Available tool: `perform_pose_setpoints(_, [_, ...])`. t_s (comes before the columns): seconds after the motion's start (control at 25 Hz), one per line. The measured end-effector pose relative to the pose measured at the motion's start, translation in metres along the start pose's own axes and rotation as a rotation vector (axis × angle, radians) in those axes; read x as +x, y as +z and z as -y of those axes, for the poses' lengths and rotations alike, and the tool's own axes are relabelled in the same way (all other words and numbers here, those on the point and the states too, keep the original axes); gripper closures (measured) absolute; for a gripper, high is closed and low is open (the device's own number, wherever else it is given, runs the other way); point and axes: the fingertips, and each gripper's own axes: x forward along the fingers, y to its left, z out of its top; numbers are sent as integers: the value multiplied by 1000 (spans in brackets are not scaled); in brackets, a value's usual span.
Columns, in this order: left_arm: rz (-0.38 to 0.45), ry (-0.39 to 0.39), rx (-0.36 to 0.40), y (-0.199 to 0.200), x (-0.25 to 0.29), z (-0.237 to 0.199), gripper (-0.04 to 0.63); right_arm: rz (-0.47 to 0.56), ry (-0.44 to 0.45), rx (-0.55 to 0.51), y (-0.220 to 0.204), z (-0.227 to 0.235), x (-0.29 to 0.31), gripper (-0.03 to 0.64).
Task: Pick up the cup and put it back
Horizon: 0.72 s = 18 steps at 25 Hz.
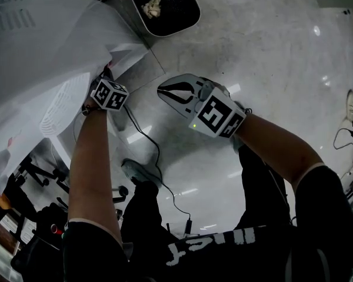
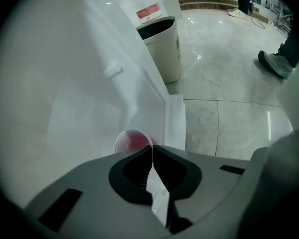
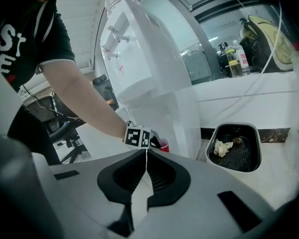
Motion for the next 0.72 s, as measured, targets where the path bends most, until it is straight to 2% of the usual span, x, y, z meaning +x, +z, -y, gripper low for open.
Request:
perform_pose_setpoints(0.16, [-21,9,31,-1,7,-1,580,-2,4,8,-5,-1,-1,581])
perform_pose_setpoints(0.32, [-58,24,0,-7,10,-1,571,-5,6,18,-9,-3,-2,581])
perform_pose_setpoints(0.52, [-69,37,-32,-10,9,-2,442,4,12,18,-5,-6,0,581])
perform_pose_setpoints(0.72, [-29,68,-102,-7,-2,-8,394,4,6,23,-4,-4,3,581])
